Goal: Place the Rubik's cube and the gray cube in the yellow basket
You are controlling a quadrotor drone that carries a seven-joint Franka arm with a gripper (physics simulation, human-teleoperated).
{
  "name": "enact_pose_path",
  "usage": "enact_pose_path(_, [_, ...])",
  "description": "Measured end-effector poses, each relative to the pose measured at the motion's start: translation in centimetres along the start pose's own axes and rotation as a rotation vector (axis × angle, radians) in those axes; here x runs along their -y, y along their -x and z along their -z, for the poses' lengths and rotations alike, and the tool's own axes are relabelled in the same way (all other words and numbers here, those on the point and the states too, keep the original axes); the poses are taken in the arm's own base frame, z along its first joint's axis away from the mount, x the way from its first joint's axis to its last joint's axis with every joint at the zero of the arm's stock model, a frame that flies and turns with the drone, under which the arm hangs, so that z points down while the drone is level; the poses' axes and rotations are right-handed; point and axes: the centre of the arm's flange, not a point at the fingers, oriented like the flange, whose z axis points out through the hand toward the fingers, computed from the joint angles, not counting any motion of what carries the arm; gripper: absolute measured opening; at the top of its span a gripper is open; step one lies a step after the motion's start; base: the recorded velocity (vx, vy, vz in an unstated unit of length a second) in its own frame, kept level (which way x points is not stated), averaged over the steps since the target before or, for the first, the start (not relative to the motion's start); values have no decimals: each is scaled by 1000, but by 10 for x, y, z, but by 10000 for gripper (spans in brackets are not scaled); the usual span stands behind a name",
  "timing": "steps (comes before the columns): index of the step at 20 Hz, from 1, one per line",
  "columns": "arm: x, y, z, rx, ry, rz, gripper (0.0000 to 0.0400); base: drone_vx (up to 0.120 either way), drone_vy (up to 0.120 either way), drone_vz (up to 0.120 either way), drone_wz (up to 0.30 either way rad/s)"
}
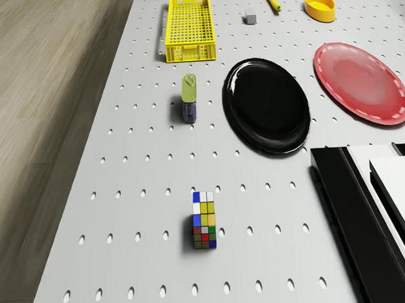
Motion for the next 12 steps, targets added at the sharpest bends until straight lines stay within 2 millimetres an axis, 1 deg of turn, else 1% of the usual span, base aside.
enact_pose_path(1, [0,0,0,-1,0,0,400,120,40,0,0])
enact_pose_path(7, [0,1,0,-9,1,0,400,120,120,0,0])
enact_pose_path(8, [0,1,0,-11,2,0,400,120,40,0,0])
enact_pose_path(12, [1,2,0,-21,8,0,400,120,0,0,0])
